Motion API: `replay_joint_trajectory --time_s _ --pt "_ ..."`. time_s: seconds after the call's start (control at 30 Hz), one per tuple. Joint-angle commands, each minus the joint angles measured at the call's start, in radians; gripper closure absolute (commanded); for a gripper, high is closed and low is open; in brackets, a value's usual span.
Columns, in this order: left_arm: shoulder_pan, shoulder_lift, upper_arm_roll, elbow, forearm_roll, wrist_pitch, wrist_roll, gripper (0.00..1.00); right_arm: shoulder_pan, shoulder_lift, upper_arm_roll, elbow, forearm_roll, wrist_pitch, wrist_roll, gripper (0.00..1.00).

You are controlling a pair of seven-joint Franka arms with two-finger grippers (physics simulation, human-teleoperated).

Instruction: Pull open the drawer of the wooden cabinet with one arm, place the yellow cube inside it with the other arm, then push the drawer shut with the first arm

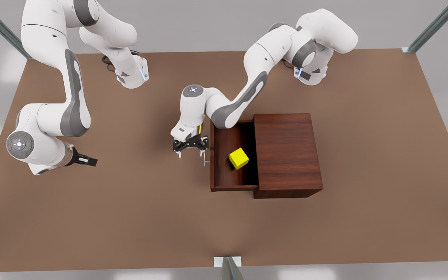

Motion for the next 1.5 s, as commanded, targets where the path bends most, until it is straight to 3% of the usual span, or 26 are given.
replay_joint_trajectory --time_s 0.0,0.6,0.93,1.47 --pt "-0.009 0.012 0.005 0.0 0.02 -0.013 -0.136 0.0 0.0 -0.001 0.0 0.0 0.0 -0.001 -0.224 0.0" --pt "-0.013 0.011 0.051 -0.02 0.093 -0.091 -0.1 0.0 0.0 0.004 0.001 0.002 0.0 -0.001 -0.224 0.0" --pt "-0.014 0.003 0.085 -0.02 0.136 -0.246 -0.035 0.0 0.0 0.004 0.001 0.002 0.002 -0.001 -0.224 0.0" --pt "0.102 -0.011 0.078 -0.037 0.084 -0.319 0.091 0.0 0.0 0.004 0.001 0.002 0.0 -0.001 -0.224 0.0"
